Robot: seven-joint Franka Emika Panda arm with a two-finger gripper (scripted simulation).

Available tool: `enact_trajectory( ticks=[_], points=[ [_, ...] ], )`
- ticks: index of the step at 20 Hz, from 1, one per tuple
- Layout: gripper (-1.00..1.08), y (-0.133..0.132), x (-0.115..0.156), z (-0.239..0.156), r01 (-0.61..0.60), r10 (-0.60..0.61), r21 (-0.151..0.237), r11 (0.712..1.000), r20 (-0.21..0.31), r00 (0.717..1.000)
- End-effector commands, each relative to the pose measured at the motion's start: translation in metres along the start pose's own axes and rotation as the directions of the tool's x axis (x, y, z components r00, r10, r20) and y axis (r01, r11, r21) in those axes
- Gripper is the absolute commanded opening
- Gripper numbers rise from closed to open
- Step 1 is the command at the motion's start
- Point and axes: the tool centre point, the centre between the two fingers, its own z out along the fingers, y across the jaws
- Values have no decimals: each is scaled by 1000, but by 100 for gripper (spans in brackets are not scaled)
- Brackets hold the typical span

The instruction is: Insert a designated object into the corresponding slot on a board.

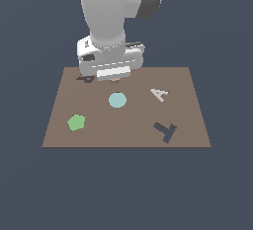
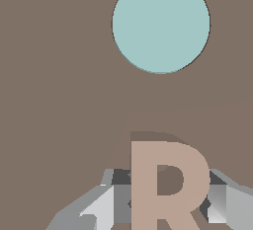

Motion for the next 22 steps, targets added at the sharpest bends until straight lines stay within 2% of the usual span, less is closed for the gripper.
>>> enact_trajectory(
  ticks=[1,8,13,17,22],
  points=[
    [-100,2,-2,0,26,-26,0,1000,0,1000],
    [-100,13,-10,-2,145,-145,-1,989,0,989],
    [-100,25,-16,-3,263,-263,-1,965,-1,965],
    [-100,38,-21,-4,375,-375,-1,927,-1,927],
    [-100,57,-25,-6,523,-523,-2,853,0,853]
  ],
)
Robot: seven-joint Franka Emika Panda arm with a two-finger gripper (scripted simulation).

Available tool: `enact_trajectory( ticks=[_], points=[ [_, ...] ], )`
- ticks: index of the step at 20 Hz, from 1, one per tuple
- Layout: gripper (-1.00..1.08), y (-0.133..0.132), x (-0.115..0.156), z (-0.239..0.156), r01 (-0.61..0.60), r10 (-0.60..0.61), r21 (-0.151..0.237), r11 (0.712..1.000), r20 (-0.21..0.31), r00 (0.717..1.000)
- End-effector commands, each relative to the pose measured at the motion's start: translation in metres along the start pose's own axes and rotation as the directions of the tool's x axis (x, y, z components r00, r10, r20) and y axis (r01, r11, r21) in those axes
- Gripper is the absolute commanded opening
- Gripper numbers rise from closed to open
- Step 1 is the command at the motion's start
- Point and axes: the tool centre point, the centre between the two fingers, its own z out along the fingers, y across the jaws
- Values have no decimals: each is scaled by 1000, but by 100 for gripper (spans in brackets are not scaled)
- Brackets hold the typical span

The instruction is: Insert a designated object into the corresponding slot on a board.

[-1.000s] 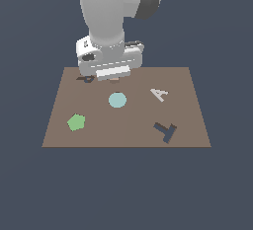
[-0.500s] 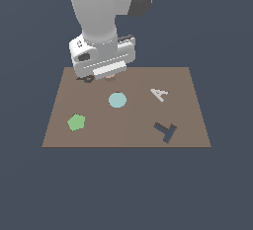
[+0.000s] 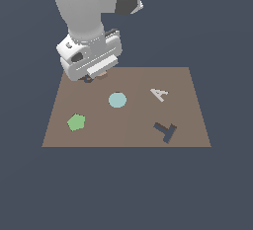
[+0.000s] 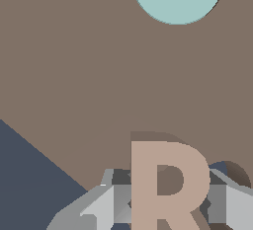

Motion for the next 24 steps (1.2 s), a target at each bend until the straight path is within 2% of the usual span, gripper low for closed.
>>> enact_trajectory(
  ticks=[1,12,18,24],
  points=[
    [-100,7,-6,-1,82,-82,-1,997,0,997],
    [-100,35,-18,-4,336,-336,-1,942,0,942],
    [-100,44,-20,-4,412,-412,-1,911,0,911],
    [-100,48,-21,-5,446,-446,-1,895,0,895]
  ],
)
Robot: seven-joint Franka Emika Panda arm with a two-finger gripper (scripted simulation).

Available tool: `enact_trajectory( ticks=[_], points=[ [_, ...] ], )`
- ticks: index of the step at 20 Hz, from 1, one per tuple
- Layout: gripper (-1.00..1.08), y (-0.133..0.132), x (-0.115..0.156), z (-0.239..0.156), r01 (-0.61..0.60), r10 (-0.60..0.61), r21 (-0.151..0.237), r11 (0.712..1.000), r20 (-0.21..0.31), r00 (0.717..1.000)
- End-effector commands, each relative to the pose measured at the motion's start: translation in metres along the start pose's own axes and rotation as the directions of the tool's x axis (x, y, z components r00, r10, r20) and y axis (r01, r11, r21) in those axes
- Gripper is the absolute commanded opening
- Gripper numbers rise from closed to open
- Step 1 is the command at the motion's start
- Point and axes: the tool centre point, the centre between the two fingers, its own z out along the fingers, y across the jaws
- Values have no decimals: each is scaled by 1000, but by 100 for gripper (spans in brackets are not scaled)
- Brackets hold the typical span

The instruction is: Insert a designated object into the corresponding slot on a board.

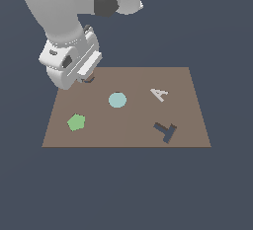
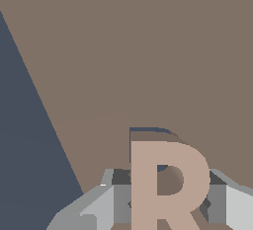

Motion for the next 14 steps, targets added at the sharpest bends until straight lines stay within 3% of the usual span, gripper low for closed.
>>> enact_trajectory(
  ticks=[1,11,12,14],
  points=[
    [-100,1,0,0,10,-10,0,1000,0,1000],
    [-100,1,0,10,11,-11,1,1000,0,1000],
    [100,1,0,10,11,-11,1,1000,0,1000],
    [100,1,0,10,11,-11,1,1000,0,1000]
  ],
)
